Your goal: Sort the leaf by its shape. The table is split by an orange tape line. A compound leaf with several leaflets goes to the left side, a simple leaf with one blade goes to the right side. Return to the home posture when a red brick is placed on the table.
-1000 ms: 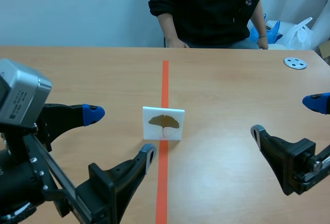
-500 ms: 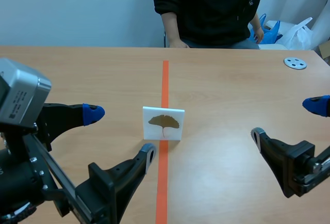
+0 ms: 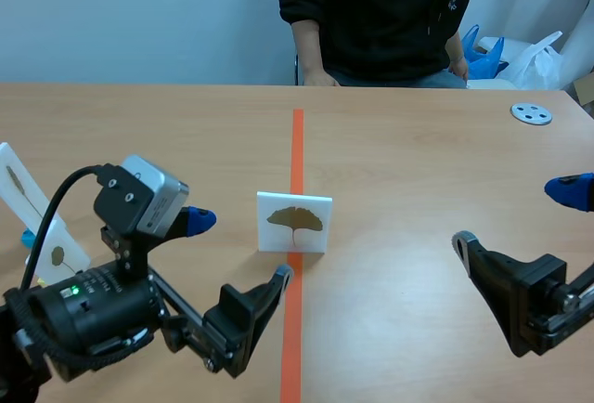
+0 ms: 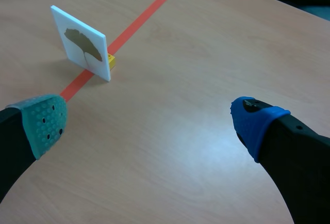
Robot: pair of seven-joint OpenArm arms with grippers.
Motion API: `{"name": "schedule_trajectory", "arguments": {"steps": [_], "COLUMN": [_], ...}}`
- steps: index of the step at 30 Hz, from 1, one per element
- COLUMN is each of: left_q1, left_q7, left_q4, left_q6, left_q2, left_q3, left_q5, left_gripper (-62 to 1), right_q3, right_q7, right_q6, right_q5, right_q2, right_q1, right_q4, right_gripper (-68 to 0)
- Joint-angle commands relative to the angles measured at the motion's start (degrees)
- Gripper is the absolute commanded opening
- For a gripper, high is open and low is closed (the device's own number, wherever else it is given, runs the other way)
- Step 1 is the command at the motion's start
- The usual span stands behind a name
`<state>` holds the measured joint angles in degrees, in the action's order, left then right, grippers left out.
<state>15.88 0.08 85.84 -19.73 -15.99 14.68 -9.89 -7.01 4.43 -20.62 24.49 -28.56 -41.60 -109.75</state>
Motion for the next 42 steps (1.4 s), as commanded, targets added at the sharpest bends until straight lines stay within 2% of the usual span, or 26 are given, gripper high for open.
{"name": "schedule_trajectory", "arguments": {"steps": [1, 7, 11, 15, 18, 20, 23, 26, 29, 34, 37, 41, 42], "left_q1": [-2.1, -10.0, -14.6, -18.5, -20.8, -22.3, -24.0, -25.6, -26.9, -28.3, -28.4, -28.4, -28.4], "left_q7": [-1.2, -4.4, -7.2, -9.1, -11.1, -12.1, -12.8, -12.7, -12.8, -12.8, -12.8, -12.7, -12.7], "left_q4": [-1.2, -12.9, -20.0, -26.2, -30.1, -32.4, -34.9, -36.7, -37.9, -39.9, -40.1, -40.2, -40.2], "left_q6": [0.0, 1.2, 1.6, 2.5, 2.5, 2.5, 2.6, 4.0, 4.2, 5.5, 5.7, 6.6, 6.8], "left_q2": [0.9, 2.4, 3.8, 5.4, 6.7, 7.6, 9.0, 10.6, 12.0, 12.5, 12.3, 12.3, 12.3], "left_q3": [0.2, 2.2, 3.0, 4.0, 5.0, 5.8, 7.4, 8.7, 9.5, 10.7, 10.8, 10.8, 10.8], "left_q5": [1.0, 1.9, 3.8, 3.8, 5.6, 6.9, 7.0, 7.0, 8.2, 8.5, 9.4, 9.4, 9.4], "left_gripper": [1.4, 1.4, 1.4, 1.4, 1.4, 1.4, 1.4, 1.4, 1.4, 1.4, -11.1, -14.5, -17.1], "right_q3": [-0.1, -0.1, -0.1, -0.1, -0.1, -0.1, -0.1, -0.1, -0.1, -0.1, -0.1, -0.1, -0.1], "right_q7": [0.9, 0.9, 0.9, 0.9, 0.9, 0.9, 0.9, 0.9, 0.9, 0.9, 0.9, 0.9, 0.9], "right_q6": [0.0, 0.0, 0.0, 0.0, 0.0, 0.0, 0.0, 0.0, 0.0, 0.0, 0.0, 0.0, 0.0], "right_q5": [0.2, 0.2, 0.2, 0.2, 0.2, 0.2, 0.2, 0.2, 0.2, 0.2, 0.2, 0.2, 0.2], "right_q2": [-0.3, -0.3, -0.3, -0.3, -0.3, -0.3, -0.3, -0.3, -0.3, -0.3, -0.3, -0.3, -0.3], "right_q1": [0.6, 0.7, 0.7, 0.7, 0.7, 0.7, 0.7, 0.7, 0.6, 0.6, 0.6, 0.6, 0.6], "right_q4": [-0.7, -0.7, -0.7, -0.7, -0.7, -0.7, -0.7, -0.7, -0.7, -0.7, -0.7, -0.7, -0.7], "right_gripper": [0.4, 0.4, 0.4, 0.4, 0.4, 0.4, 0.4, 0.4, 0.4, 0.4, 0.4, 0.4, 0.4]}}
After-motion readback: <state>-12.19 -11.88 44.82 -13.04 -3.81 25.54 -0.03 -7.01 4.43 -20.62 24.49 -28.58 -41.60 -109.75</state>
